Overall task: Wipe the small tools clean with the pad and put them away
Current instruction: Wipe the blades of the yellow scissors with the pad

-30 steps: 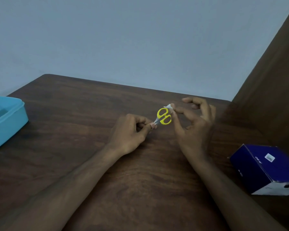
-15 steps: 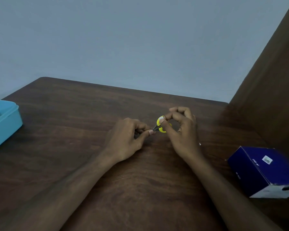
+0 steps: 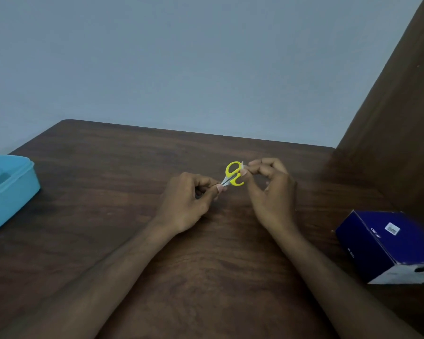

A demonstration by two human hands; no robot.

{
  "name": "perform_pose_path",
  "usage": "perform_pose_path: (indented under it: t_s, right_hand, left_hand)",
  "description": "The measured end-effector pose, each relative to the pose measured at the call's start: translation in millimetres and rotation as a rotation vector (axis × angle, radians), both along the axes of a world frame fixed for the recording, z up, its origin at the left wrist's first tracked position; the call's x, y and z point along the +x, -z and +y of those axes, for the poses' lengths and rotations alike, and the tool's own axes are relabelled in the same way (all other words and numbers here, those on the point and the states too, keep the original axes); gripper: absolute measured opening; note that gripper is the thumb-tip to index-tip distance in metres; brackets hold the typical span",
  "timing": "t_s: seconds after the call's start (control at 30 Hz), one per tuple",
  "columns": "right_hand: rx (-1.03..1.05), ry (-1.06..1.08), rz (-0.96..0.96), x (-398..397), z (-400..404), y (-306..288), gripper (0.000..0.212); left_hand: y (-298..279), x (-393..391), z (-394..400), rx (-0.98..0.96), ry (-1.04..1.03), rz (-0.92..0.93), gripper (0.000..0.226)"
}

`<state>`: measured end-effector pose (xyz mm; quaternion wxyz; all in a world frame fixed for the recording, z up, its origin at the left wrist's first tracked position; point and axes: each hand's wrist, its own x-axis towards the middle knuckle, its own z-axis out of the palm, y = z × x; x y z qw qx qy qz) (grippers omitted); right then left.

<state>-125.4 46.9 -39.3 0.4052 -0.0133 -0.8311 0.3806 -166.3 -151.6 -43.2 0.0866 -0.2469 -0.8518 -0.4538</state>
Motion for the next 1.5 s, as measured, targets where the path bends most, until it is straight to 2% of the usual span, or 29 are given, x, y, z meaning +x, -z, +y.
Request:
perform_pose_path:
  t_s: [0.13,0.2,0.27,0.33,0.43,0.5,0.57,0.63,0.73,0.9,1.0,1.07,1.17,1.27,1.33,1.4,1.5]
  right_hand:
    - [0.282,0.014,0.064,5.3,0.7,-1.8,0.003]
    - [0.39,-0.014,0.086,6.8,-2.3,-2.8,0.003]
    - [0.482,-0.064,0.1,8.1,-7.7,-3.3,0.003]
    - [0.518,-0.087,0.13,9.4,-11.2,-4.6,0.004]
    - [0.392,-0.025,0.222,12.7,-7.3,-9.8,0.004]
    - [0.312,0.076,0.237,12.8,0.6,-11.7,0.008]
    - [0.333,0.152,0.154,9.5,4.1,-8.7,0.011]
    - [0.369,0.097,0.056,4.3,0.5,-0.5,0.009]
    - [0.348,0.013,0.01,1.0,-3.2,3.6,0.007]
    - [0.224,0.186,-0.042,3.2,1.1,0.4,0.006]
    - [-0.087,0.008,-0.135,-1.3,-7.2,4.4,0.006]
    - [-0.168,-0.037,-0.181,-2.2,-8.5,4.4,0.007]
    - [-0.002,-0.047,-0.063,2.7,-4.1,-0.9,0.008]
    - [0.38,-0.057,0.04,5.7,-0.2,-6.1,0.006]
    - [0.497,-0.062,0.044,5.4,0.4,-5.8,0.006]
    - [0.372,-0.1,0.049,5.0,1.8,-4.8,0.004]
    - [0.019,-0.169,0.016,6.1,0.1,-5.7,0.005]
  left_hand:
    - [-2.8,2.1,1.1,0.007,-0.001,-0.029,0.018]
    - [-3.9,2.7,1.2,0.013,0.004,-0.036,0.026]
    - [-4.0,2.4,1.3,0.029,-0.002,-0.033,0.033]
    - [-4.3,1.9,1.4,0.048,-0.003,-0.037,0.031]
    - [-3.8,2.3,1.4,0.121,0.007,-0.068,0.016]
    - [-4.1,2.8,1.4,0.147,0.013,-0.074,0.014]
    - [-4.8,3.5,1.6,0.151,0.017,-0.077,0.014]
    - [-4.6,2.7,1.7,0.14,0.006,-0.067,0.014]
    - [-5.5,2.7,0.0,0.139,-0.005,-0.058,0.014]
    - [-9.1,9.1,1.3,0.112,0.032,-0.012,0.012]
    - [-8.9,8.5,-0.1,0.109,0.016,0.013,0.012]
    - [-8.8,8.4,0.3,0.115,0.007,0.009,0.012]
    - [-7.3,6.4,2.1,0.152,-0.012,-0.043,0.013]
    - [-6.1,2.5,1.1,0.158,-0.027,-0.082,0.016]
    - [-6.0,2.0,0.3,0.148,-0.028,-0.084,0.016]
    - [-5.8,2.0,0.1,0.154,-0.033,-0.08,0.015]
    - [-5.9,2.2,0.6,0.182,-0.038,-0.074,0.019]
